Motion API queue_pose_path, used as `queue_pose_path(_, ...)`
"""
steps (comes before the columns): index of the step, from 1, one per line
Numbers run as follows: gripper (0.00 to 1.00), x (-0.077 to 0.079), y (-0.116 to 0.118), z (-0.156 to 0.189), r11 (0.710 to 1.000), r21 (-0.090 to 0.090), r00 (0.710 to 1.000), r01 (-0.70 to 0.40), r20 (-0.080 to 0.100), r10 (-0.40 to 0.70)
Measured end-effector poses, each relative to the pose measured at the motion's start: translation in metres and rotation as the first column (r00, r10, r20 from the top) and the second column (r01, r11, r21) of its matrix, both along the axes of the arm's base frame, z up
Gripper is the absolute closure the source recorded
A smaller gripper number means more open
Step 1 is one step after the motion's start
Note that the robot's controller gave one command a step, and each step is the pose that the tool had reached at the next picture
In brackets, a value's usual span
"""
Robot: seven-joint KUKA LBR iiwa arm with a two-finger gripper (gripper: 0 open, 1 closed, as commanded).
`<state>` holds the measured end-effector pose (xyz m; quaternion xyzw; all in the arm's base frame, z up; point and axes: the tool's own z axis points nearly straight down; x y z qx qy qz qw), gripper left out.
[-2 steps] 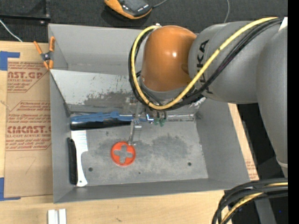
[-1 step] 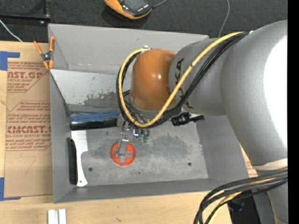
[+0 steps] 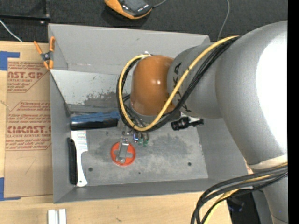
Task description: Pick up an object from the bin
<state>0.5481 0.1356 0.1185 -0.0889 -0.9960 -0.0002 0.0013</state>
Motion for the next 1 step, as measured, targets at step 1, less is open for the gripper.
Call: queue_pose_path(1, 0.00, -0.0042, -0.0102, 0.0584, 0.999, 0.002, 0.999, -0.037, 0.009, 0.037)
